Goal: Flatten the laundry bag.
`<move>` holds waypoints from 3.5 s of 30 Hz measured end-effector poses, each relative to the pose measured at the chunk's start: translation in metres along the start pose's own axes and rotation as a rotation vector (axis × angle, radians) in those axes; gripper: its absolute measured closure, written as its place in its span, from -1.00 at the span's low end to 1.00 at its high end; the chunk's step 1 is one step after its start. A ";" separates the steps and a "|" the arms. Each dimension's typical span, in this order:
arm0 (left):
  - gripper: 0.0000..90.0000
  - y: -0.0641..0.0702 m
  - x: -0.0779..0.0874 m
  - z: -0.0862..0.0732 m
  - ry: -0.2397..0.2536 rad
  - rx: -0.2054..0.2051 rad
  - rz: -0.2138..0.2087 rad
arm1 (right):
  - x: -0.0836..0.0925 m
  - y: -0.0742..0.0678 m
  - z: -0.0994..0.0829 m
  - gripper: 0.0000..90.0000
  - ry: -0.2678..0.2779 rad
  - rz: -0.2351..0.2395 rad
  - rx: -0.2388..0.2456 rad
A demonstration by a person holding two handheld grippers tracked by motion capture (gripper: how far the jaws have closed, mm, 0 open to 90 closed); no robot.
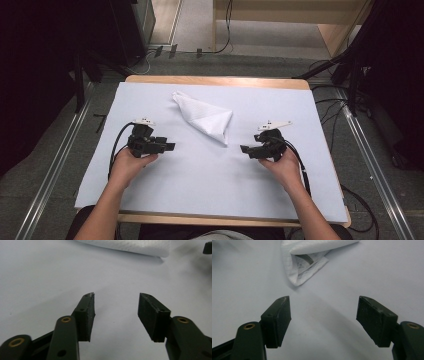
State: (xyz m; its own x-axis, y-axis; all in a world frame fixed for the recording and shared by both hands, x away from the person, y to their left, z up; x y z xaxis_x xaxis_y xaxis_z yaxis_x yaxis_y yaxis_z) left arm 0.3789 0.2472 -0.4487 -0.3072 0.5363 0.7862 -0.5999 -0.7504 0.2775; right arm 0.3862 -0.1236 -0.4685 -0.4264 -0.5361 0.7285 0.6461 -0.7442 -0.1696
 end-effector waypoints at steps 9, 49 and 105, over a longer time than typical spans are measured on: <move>-0.03 0.012 -0.013 0.005 -0.048 -0.026 -0.035 | 0.004 -0.005 -0.009 -0.23 -0.010 0.020 -0.035; -0.05 0.009 -0.013 0.016 -0.066 -0.040 -0.035 | 0.006 -0.006 -0.008 0.01 -0.031 0.061 -0.121; -0.04 0.003 0.018 -0.010 -0.007 0.020 0.002 | -0.096 0.006 0.078 0.28 -0.084 -0.013 -0.114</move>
State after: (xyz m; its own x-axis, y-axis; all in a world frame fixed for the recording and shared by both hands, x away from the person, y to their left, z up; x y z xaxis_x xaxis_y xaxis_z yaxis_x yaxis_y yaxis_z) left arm 0.3641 0.2582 -0.4393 -0.3032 0.5317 0.7908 -0.5840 -0.7594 0.2867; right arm 0.4803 -0.0461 -0.4877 -0.3767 -0.4950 0.7830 0.5629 -0.7936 -0.2309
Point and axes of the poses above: each handheld gripper's, and its own axes: x roughly backward along the jaws, z roughly out of its top, y roughly to its right, the point moved 3 cm from there along -x, roughly forward along the jaws, and after that the axes turned 5 degrees about -y, right-handed, at the moved point
